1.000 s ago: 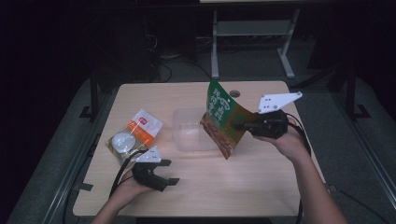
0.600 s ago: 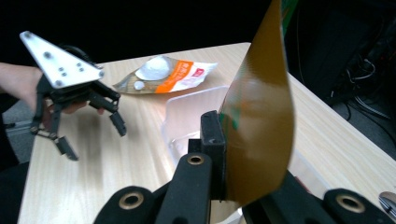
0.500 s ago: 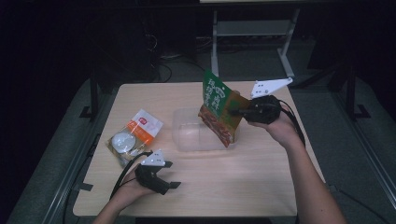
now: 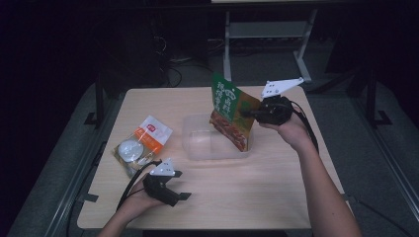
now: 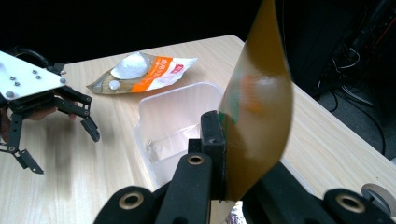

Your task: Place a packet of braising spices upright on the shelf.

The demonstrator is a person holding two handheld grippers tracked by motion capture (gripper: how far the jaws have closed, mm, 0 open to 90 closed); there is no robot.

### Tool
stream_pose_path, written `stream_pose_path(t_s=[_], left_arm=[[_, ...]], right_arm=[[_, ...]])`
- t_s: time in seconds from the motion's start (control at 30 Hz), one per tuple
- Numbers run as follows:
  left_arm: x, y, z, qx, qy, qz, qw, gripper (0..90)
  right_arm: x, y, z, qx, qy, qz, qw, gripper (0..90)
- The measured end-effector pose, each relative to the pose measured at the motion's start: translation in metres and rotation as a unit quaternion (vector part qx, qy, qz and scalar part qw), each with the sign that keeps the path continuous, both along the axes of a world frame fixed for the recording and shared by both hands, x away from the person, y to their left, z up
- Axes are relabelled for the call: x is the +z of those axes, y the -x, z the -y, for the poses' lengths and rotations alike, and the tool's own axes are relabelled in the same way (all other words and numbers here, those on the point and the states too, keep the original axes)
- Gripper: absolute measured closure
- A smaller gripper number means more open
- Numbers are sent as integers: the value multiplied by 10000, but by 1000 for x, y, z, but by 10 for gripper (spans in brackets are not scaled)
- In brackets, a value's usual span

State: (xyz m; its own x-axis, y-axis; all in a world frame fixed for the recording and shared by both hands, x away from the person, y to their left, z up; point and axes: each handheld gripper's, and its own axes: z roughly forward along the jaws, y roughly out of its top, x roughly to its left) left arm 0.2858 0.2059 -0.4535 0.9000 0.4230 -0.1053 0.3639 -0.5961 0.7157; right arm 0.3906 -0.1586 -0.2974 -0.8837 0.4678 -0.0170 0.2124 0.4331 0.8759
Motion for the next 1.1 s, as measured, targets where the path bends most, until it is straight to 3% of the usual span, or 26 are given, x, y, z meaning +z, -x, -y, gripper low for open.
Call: stream_pose_path(t_s=[0.6,1.1], left_arm=[[0,0,-1,-13,10,2,10000,147],[-1,0,0,-59,-34,-29,10000,147]], right_arm=[[-12,-16,-8,-162,-39,-97,9998,899],[-30,-15,-14,-153,71,-235,9996,898]])
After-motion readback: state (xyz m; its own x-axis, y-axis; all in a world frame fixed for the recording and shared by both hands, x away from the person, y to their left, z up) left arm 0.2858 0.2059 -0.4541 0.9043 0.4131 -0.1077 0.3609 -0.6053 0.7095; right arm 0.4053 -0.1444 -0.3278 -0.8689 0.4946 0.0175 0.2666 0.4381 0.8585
